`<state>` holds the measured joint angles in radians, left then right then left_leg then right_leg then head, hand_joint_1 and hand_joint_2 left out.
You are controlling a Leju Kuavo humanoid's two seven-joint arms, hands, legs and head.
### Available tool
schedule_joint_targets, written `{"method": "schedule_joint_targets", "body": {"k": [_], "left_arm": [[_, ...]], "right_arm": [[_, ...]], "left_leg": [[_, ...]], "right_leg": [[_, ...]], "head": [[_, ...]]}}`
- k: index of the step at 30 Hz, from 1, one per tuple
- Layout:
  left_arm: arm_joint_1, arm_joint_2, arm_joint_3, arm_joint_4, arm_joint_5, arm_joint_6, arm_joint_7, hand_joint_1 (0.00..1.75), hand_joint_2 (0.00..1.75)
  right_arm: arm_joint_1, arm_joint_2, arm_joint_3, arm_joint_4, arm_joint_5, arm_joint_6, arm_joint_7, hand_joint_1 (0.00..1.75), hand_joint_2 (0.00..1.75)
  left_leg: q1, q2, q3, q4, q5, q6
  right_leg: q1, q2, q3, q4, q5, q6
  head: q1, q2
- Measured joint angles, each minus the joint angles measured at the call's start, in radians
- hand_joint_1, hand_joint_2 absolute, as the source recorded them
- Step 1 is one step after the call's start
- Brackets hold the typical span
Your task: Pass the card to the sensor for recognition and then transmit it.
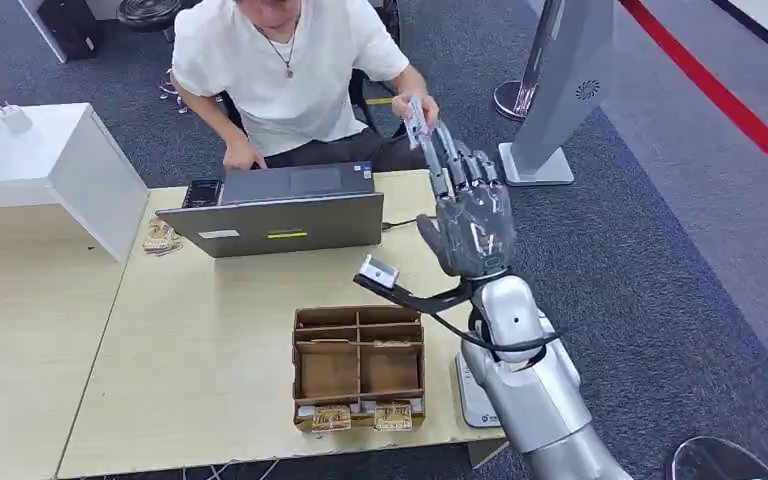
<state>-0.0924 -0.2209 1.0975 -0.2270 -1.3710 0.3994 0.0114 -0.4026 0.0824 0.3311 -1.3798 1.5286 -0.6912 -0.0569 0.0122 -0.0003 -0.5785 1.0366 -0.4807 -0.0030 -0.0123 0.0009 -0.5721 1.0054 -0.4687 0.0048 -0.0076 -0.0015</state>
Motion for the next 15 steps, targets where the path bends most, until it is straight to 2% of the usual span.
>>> {"method": "schedule_joint_targets", "body": {"k": [9,13,15], "left_arm": [[0.000,0.000,0.000,0.000,0.006,0.001,0.003,0.00,0.00],[0.000,0.000,0.000,0.000,0.016,0.002,0.003,0.00,0.00],[0.000,0.000,0.000,0.000,0.019,0.002,0.003,0.00,0.00]], "right_arm": [[0.079,-0.010,0.017,-0.071,-0.023,0.000,-0.046,0.00,1.75],[0.121,-0.013,0.019,-0.083,-0.103,0.000,-0.117,0.00,1.75],[0.144,-0.013,0.018,-0.083,-0.168,0.000,-0.181,0.00,1.75]], "left_leg": [[0.000,0.000,0.000,0.000,0.000,0.000],[0.000,0.000,-0.001,0.000,0.000,0.000],[0.000,0.000,-0.001,0.000,0.000,0.000]], "right_leg": [[0.000,0.000,-0.001,0.000,0.000,0.000],[0.000,0.000,-0.001,0.000,0.000,0.000],[0.000,0.000,-0.001,0.000,0.000,0.000]], "head": [[0.000,0.000],[0.000,0.000],[0.000,0.000]]}}
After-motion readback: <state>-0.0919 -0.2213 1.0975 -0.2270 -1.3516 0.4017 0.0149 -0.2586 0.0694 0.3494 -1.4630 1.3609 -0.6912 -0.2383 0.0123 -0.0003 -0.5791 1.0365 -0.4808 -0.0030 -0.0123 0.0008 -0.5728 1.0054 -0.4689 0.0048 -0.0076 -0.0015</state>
